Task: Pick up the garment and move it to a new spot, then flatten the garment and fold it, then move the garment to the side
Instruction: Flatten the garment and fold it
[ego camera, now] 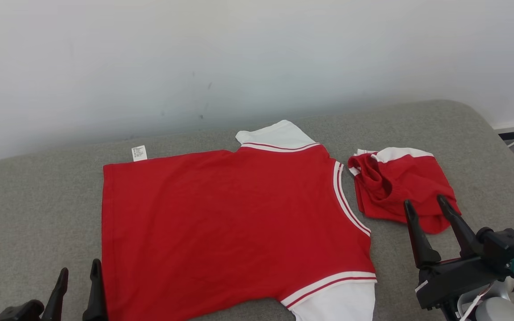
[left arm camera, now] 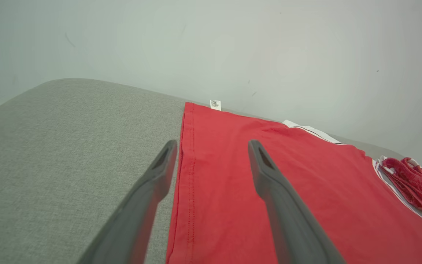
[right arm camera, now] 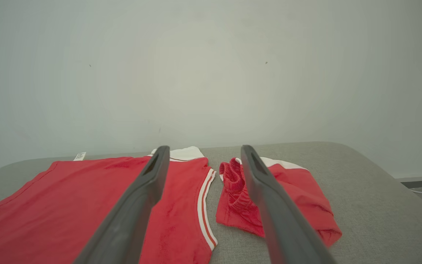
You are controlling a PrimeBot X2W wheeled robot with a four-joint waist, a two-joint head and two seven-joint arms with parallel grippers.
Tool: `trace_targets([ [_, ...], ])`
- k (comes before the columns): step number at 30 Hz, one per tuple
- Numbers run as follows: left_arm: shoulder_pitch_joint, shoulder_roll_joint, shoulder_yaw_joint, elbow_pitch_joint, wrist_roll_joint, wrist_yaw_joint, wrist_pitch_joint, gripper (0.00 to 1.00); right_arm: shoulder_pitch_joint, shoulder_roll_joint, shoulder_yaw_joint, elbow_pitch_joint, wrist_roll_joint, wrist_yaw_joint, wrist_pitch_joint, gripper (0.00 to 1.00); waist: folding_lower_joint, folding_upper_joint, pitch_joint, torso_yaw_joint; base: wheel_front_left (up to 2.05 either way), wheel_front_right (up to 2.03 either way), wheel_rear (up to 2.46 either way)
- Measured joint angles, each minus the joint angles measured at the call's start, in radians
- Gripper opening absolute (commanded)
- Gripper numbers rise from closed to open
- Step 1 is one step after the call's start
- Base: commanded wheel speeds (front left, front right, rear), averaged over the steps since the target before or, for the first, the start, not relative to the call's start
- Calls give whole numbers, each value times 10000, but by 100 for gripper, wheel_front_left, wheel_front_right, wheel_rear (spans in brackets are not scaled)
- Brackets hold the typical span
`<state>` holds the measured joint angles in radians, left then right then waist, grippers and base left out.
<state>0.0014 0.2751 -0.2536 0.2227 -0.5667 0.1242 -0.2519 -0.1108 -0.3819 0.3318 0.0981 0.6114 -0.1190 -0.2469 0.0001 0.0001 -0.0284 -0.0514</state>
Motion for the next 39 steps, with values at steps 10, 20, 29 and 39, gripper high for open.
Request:
trace_targets([
  [10,15,-307,454,-31,671,2,0,100,242,52,-295,334,-418,-42,-13,100,0,0,4,13,0,0,0],
  [20,336,-397,464,-111,1020,2,0,100,450,244,-558,489,-671,-44,-58,100,0,0,-57,-11,0,0,0],
  [29,371,-523,508,-153,1279,2,0,100,522,366,-706,516,-851,-44,-58,100,-1,0,-121,-22,0,0,0],
  [39,585,-593,535,-242,1279,2,0,100,629,426,-865,525,-947,-44,-69,100,-1,0,-174,11,0,0,0],
])
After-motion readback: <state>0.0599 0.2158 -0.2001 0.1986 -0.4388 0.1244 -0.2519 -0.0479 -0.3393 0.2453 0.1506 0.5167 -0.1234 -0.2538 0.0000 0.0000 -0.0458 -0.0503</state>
